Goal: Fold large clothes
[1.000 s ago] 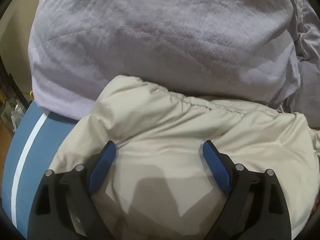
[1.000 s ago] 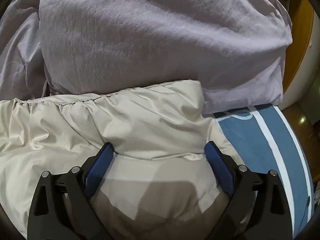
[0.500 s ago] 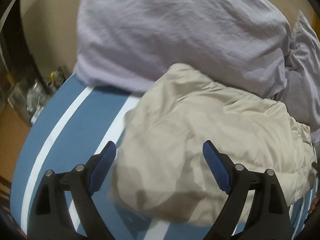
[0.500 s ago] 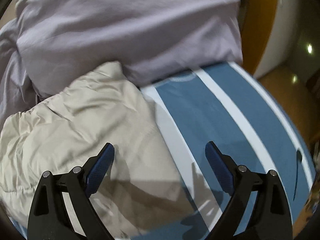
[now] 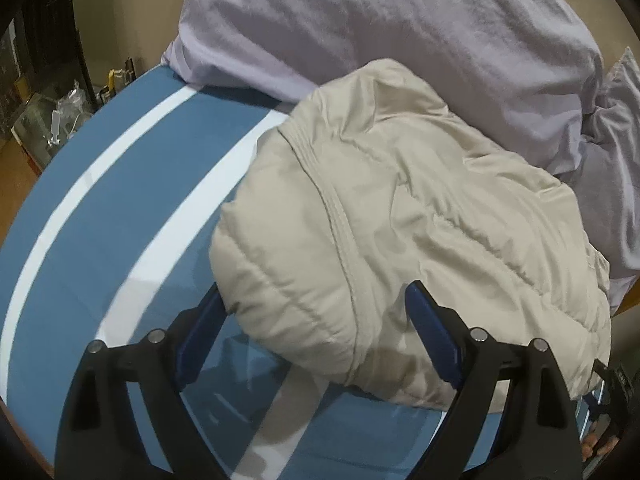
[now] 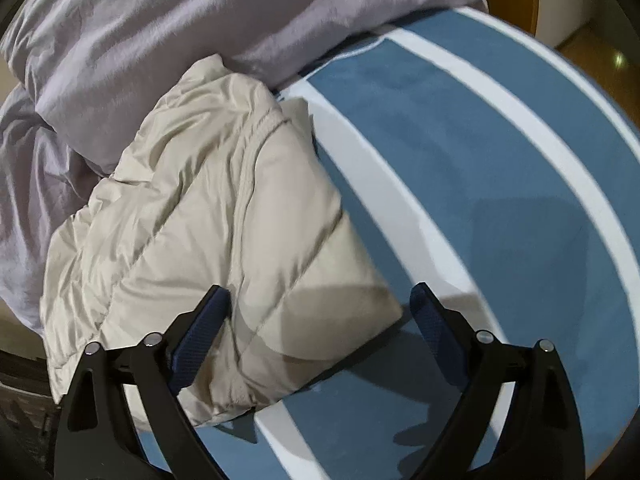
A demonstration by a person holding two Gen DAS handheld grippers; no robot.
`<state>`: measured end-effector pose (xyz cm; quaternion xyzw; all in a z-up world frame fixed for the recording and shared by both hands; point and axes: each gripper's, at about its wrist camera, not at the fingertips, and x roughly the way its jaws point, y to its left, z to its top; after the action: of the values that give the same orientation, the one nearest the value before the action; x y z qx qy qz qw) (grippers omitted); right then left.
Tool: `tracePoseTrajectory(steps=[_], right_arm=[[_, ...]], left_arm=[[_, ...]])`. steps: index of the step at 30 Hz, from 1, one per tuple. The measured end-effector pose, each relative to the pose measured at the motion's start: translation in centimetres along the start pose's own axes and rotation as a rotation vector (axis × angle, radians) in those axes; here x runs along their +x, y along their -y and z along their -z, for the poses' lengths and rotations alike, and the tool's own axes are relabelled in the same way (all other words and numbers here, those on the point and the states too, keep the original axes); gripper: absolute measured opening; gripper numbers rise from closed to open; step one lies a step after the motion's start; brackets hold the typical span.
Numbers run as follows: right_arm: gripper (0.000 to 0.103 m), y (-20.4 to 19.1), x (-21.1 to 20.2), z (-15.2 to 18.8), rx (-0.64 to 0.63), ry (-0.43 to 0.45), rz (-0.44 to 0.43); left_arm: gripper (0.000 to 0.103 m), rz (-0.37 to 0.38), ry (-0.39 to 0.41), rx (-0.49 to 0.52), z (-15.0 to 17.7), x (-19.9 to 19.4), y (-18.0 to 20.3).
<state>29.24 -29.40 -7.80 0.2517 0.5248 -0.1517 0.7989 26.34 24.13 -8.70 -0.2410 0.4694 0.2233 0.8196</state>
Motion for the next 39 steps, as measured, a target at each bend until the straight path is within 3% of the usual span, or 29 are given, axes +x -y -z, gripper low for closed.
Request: tracePoseTrajectory(steps=[1, 4, 9, 13, 21, 34, 39], right_arm=[[0.074, -0.2, 0.0, 0.2, 0.004, 0.002, -0.026], [0.056, -1.2, -0.5, 0.8, -0.017, 0.02, -0.032], [0.035, -2.2, -1.4, 1.4, -0.037, 0.057, -0.027], [0.026, -3.2, -2.5, 2.2, -0.078, 0.094, -0.019], [0.024, -1.6, -4.2, 4.2, -0.129, 0.082, -0.064], [0.024, 1.0, -7.8, 11.4, -0.213, 0.042, -0.135], [0.038, 1.6, -9.1, 11.6, -0.242, 0.053, -0.117]], left_arm=[[0.089, -0.002, -0.003, -0.011, 0.0, 0.3, 0.0], [0.08, 0.001, 0.004, -0.047, -0.2, 0.4, -0.1], [0.045, 0.041, 0.036, -0.124, -0.4, -0.4, -1.2], [0.032, 0.063, 0.068, -0.116, -0.3, -1.6, -1.2], [0.026, 0.051, 0.116, -0.113, 0.5, -4.8, -2.6], [0.027, -0.015, 0.122, -0.143, 9.4, -11.0, -9.3], [0.038, -0.052, 0.118, -0.173, 10.5, -11.3, -10.0]])
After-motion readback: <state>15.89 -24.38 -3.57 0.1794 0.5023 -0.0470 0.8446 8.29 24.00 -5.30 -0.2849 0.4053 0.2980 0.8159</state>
